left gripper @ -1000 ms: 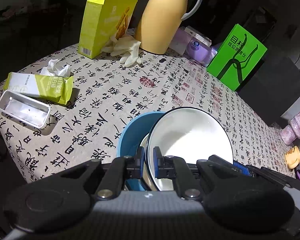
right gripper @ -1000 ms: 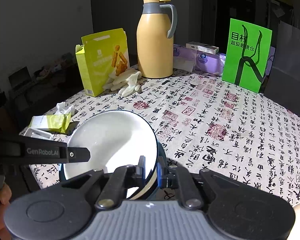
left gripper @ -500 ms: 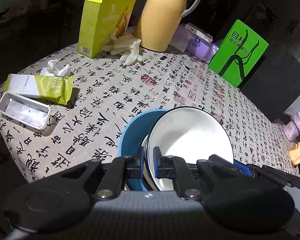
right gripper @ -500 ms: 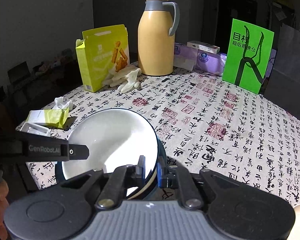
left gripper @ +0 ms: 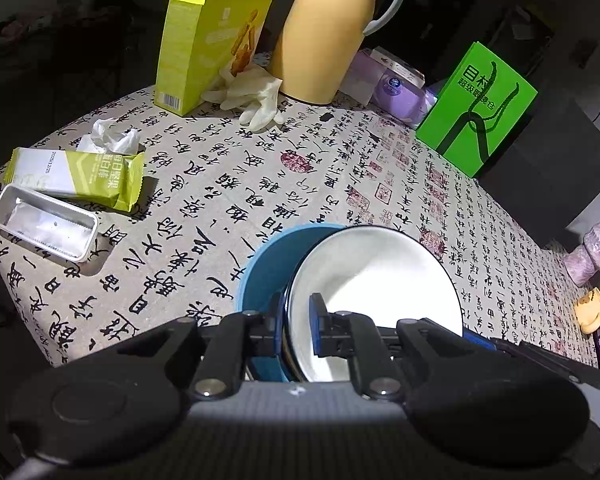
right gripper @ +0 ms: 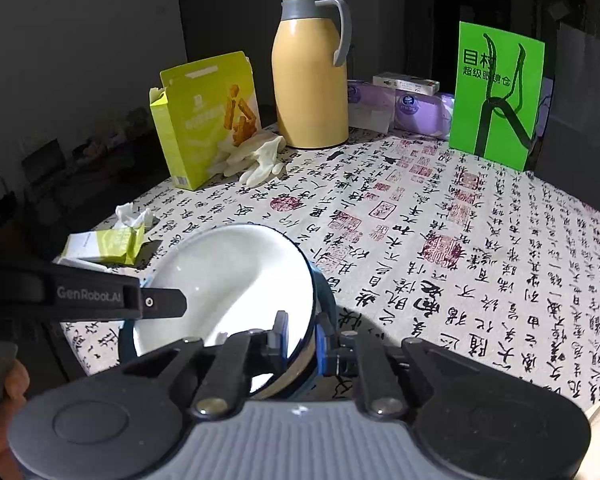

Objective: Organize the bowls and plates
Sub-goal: 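Lower the held white bowl down into the blue bowl, then open both grippers to release the white bowl in the blue bowl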

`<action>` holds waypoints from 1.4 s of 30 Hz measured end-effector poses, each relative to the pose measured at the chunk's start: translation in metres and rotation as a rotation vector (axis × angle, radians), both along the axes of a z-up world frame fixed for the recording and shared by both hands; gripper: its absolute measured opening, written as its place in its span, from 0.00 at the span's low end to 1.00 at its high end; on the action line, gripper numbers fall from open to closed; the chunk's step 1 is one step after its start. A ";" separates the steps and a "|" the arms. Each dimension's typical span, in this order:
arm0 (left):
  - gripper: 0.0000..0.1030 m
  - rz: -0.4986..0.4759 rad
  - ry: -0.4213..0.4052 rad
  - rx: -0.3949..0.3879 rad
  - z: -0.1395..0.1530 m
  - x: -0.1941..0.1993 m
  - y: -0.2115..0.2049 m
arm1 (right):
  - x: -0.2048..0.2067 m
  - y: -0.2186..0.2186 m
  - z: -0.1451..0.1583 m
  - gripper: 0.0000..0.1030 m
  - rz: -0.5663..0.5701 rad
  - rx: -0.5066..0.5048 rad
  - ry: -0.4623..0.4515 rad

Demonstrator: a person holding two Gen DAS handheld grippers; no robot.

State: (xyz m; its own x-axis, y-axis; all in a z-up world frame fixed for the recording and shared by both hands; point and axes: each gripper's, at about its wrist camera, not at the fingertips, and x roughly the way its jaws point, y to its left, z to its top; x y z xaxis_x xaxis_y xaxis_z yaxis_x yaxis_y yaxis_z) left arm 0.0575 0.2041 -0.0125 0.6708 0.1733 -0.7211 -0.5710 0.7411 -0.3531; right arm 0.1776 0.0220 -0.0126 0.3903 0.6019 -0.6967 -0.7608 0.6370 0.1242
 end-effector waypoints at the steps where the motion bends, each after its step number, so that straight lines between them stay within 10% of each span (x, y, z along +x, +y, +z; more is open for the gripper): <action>1: 0.13 0.002 0.000 -0.002 0.000 0.000 0.001 | 0.000 0.000 0.000 0.15 0.000 0.003 0.004; 33: 0.15 0.028 -0.056 -0.010 0.007 -0.002 0.003 | 0.010 -0.019 0.002 0.09 -0.023 0.103 0.069; 42: 0.70 0.001 -0.138 0.042 0.016 -0.014 -0.006 | 0.010 -0.042 0.004 0.30 -0.037 0.192 0.070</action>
